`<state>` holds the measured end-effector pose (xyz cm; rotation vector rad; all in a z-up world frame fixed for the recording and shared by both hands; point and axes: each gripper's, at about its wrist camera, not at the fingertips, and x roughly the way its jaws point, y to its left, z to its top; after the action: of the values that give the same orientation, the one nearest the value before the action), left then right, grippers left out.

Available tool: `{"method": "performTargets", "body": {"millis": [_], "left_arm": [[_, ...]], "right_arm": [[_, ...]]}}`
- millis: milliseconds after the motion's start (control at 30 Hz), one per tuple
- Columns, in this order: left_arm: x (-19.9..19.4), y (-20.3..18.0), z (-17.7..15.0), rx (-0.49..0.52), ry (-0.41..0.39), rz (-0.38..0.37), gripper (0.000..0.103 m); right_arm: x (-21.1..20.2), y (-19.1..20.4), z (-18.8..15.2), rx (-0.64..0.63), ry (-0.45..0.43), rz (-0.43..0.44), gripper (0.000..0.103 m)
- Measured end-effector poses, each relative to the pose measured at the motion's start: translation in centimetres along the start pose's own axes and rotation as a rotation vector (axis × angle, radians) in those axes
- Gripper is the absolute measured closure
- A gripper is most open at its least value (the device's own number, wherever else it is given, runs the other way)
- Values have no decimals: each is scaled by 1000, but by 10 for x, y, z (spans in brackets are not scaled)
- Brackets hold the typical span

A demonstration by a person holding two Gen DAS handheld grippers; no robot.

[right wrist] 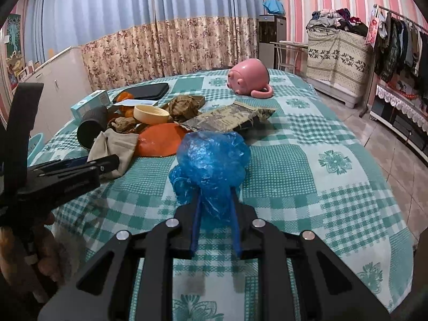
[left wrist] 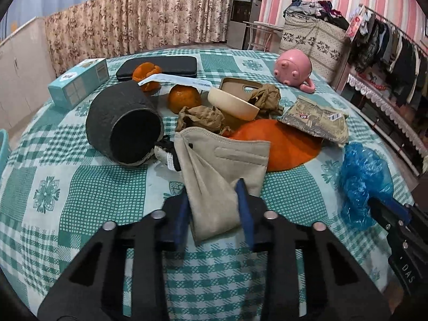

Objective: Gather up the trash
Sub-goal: 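Carry the bag and mask to the blue basket and release both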

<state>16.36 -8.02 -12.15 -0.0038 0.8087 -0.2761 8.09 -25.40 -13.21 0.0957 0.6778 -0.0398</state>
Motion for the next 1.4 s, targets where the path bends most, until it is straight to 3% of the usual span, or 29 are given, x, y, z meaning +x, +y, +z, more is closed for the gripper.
{"method": "performTargets", "body": {"millis": [67,300,433,500,667,700,733,767,800,967,1000,1100,1233,1400], "left_arm": [[-7,5,0,-12,-2,-3,80],[-63,33,-2,-42,-69,-24,80],[-92,69,-1,-88,-109,27,80],[-106,94,-3,-113,-131,70,80],[-128,151,-13,-188,-143,166,80],[-129,158,-14,-197,-143,174,80],[-129,168,-15,-203,-144,193,80],[-129,174,-17,-204,-145,209,80],[-128,178,-17,-204,-145,221,80],[-126,191,-23,-230,-143,209,80],[-126,191,-24,-224,-144,211,80],[-125,189,-29,-209,-143,214,80],[-124,190,-32,-203,-136,210,80],[-132,203,-25,-231,-153,204,80]], "right_arm": [[-5,2,1,-5,-6,0,83],[-21,24,13,-42,-34,61,83],[-22,47,24,-80,-38,130,84],[-19,59,29,-94,-33,159,91],[-21,65,36,-125,-37,37,89],[-20,60,34,-119,-38,8,74],[-20,56,30,-114,-47,-26,38],[-20,54,28,-111,-59,-53,23],[-21,52,26,-113,-65,-70,17],[11,46,11,-112,55,-103,20],[16,44,9,-104,71,-106,28],[30,35,-1,-61,128,-55,66],[18,43,4,-70,72,-13,72],[-8,98,41,-170,-20,120,73]]}}
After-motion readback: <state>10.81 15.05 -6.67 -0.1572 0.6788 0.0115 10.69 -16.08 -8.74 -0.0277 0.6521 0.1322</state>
